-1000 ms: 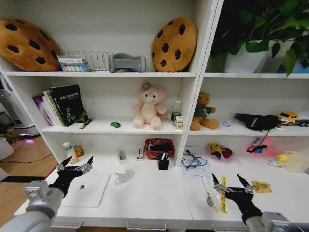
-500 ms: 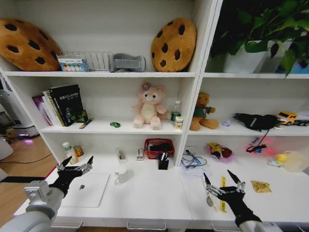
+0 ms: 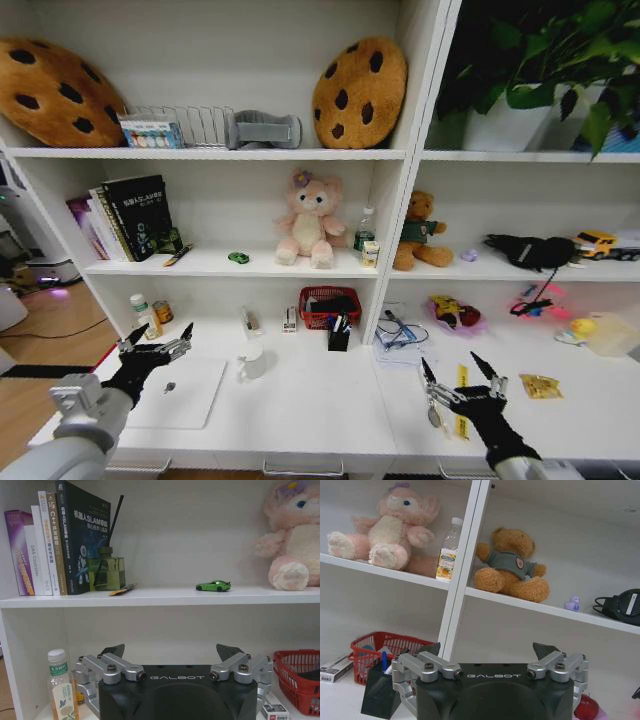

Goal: Organize the objects on the table.

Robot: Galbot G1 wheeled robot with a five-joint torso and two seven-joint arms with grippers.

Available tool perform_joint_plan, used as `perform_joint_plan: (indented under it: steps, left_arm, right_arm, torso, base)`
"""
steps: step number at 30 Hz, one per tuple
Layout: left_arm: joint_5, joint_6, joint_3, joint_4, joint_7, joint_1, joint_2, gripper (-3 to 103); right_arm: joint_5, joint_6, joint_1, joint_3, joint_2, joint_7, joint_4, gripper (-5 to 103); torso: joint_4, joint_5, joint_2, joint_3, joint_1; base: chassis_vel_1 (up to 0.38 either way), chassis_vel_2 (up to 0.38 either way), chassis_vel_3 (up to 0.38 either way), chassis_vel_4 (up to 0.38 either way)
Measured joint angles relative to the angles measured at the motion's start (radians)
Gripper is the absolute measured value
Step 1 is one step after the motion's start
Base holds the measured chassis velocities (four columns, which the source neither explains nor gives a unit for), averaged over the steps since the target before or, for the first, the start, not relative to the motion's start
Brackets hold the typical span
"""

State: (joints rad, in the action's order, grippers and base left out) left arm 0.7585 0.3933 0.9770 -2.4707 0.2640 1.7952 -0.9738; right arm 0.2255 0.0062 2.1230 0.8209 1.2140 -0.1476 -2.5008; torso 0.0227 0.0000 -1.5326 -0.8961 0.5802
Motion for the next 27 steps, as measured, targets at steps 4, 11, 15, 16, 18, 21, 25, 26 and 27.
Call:
perform_joint_plan:
  steps: [4,11,15,16,18,21,25,26,27]
  left_arm:
    - [0.0,0.0,0.0,0.0,0.0,0.0,0.0,100]
    - [0.0,0.0,0.0,0.0,0.0,0.0,0.0,100]
    - [0.0,0.0,0.0,0.0,0.0,0.0,0.0,100]
    - [0.0,0.0,0.0,0.0,0.0,0.0,0.0,100]
    - [0.0,0.0,0.0,0.0,0.0,0.0,0.0,100]
    - [0.0,0.0,0.0,0.0,0.0,0.0,0.0,100]
    - [0.0,0.0,0.0,0.0,0.0,0.0,0.0,100]
    - [0.0,0.0,0.0,0.0,0.0,0.0,0.0,100]
    - [0.0,0.0,0.0,0.0,0.0,0.0,0.0,100]
  right_arm:
    - [0.0,0.0,0.0,0.0,0.0,0.0,0.0,100]
    - [0.001,0.0,0.0,0.0,0.0,-0.001,0.001,100]
    - [0.001,0.0,0.0,0.0,0.0,-0.001,0.001,100]
    - [0.001,0.0,0.0,0.0,0.0,-0.001,0.001,100]
    - [0.001,0.0,0.0,0.0,0.0,-0.001,0.001,100]
    - [0.001,0.0,0.0,0.0,0.0,-0.001,0.001,100]
    - [0.001,0.0,0.0,0.0,0.0,-0.002,0.001,100]
    - [0.001,0.0,0.0,0.0,0.0,-0.002,0.001,100]
    - [0.001,0.0,0.0,0.0,0.0,-0.002,0.001,100]
  torso:
    - [0.0,0.0,0.0,0.0,0.0]
    - [0.0,0.0,0.0,0.0,0.0]
    - [0.0,0.0,0.0,0.0,0.0]
    - [0.0,0.0,0.0,0.0,0.0]
    - [0.0,0.0,0.0,0.0,0.0]
    - [0.0,0.0,0.0,0.0,0.0]
    - [0.0,0.0,0.0,0.0,0.0]
    - [0.0,0.0,0.0,0.0,0.0]
    - [0.0,0.0,0.0,0.0,0.0]
  base:
    - [0.0,0.0,0.0,0.0]
    - [0.0,0.0,0.0,0.0]
    - [0.0,0.0,0.0,0.0]
    - [0.0,0.0,0.0,0.0]
    - [0.0,0.0,0.0,0.0]
    - [0.0,0.0,0.0,0.0]
    - [0.0,0.0,0.0,0.0]
    - [0.0,0.0,0.0,0.0]
    - [0.0,0.0,0.0,0.0]
